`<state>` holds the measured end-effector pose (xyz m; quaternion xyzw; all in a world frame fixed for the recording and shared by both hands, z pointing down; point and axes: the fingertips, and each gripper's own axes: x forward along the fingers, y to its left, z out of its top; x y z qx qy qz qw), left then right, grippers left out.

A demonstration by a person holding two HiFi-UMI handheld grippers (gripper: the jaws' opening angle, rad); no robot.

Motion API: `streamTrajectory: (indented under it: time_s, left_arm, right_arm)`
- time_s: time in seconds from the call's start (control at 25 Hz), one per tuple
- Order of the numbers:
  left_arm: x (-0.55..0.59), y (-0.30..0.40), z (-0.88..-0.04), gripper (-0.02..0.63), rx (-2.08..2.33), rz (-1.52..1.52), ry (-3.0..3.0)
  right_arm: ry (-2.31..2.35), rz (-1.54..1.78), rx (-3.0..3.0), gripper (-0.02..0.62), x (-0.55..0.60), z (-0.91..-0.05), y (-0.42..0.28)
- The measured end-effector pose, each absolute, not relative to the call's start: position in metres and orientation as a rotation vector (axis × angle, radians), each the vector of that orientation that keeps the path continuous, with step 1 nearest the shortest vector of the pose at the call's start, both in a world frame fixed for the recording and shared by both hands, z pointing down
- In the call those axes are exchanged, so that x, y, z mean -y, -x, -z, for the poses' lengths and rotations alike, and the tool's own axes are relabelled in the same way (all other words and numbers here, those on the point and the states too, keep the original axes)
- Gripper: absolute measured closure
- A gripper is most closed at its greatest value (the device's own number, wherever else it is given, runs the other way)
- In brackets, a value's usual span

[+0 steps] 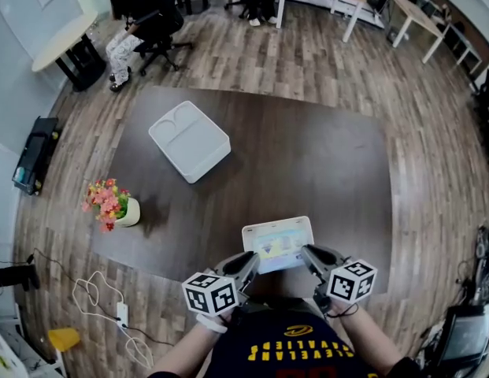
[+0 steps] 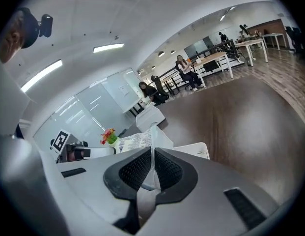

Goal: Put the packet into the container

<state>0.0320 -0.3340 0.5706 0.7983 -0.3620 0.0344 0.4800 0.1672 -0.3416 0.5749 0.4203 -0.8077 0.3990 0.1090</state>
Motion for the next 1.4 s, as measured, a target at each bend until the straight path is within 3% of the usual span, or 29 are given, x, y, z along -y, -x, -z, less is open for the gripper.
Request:
streamTrajectory:
  time_s: [1.4]
  left_arm:
    - [0.356, -0.048, -0.676, 0.552, 0.967, -0.358, -1.797]
  right_arm:
    - [-1.087, -1.072, 2.165, 0.568, 0.367, -0.683, -0.178]
